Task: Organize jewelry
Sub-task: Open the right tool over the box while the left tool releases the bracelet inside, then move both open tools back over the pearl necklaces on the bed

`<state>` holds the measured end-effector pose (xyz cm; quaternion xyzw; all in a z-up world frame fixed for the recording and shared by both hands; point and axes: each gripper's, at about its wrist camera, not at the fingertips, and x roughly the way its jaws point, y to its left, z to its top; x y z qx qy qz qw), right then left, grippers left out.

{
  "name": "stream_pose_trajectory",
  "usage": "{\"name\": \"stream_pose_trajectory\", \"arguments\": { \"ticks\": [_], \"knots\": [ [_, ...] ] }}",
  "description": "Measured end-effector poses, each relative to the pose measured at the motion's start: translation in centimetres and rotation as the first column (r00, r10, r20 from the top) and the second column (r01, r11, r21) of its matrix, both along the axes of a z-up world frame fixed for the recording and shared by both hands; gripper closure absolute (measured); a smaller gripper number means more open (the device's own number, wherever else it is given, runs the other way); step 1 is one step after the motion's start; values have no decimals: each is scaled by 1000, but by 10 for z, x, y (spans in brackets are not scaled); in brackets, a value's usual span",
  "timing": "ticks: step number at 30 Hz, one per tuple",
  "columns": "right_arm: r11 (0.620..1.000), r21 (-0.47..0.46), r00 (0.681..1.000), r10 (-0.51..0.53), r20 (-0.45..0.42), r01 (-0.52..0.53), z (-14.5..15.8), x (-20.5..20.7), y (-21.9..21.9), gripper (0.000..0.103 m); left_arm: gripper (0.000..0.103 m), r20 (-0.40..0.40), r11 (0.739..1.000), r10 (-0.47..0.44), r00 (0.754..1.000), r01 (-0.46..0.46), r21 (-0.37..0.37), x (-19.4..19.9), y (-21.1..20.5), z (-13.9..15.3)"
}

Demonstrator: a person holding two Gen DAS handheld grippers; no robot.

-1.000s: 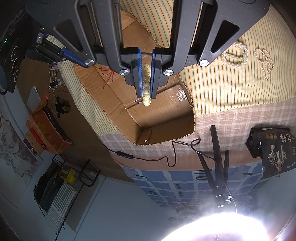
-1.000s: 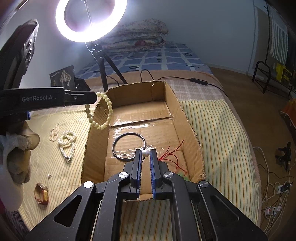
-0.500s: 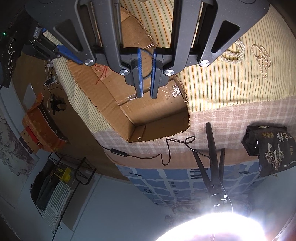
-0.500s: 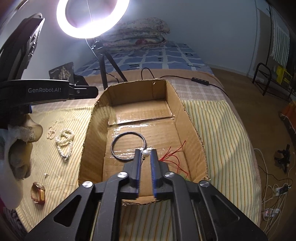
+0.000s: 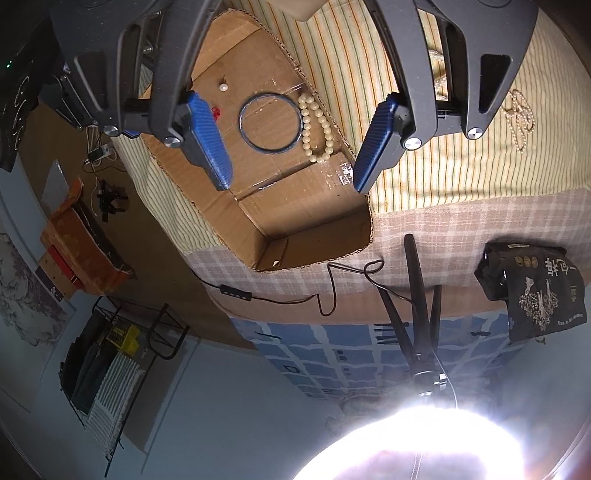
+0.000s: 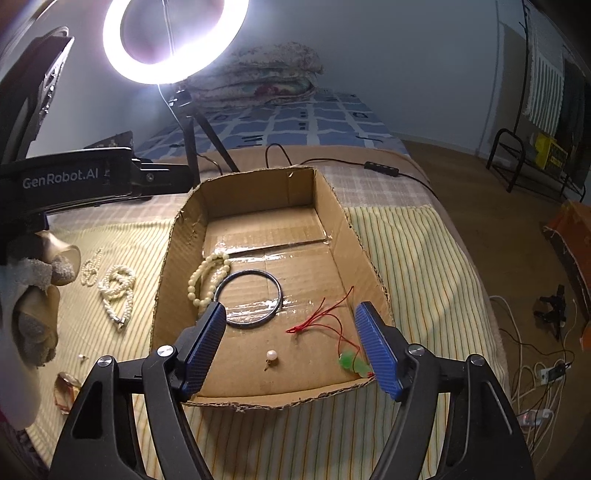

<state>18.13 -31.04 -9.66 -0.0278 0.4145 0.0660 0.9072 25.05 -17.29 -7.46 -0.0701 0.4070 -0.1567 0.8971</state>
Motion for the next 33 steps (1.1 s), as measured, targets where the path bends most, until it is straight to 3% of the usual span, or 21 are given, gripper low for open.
{"name": "stream_pose_trajectory", "arguments": {
  "ticks": [15, 28, 33],
  "knots": [
    [1000, 3, 999, -3, 33, 3, 22, -11, 6, 31, 33, 50, 999, -3, 999, 2, 36, -24, 14, 26],
    [1000, -24, 998, -6, 58, 7, 42, -29, 22, 30, 33, 86, 999, 28, 996, -32, 42, -51, 58, 49],
    [1000, -25, 996, 1, 87, 1, 48, -36, 31, 22, 33, 98, 997, 61, 993, -64, 31, -61, 87, 55]
  ]
}}
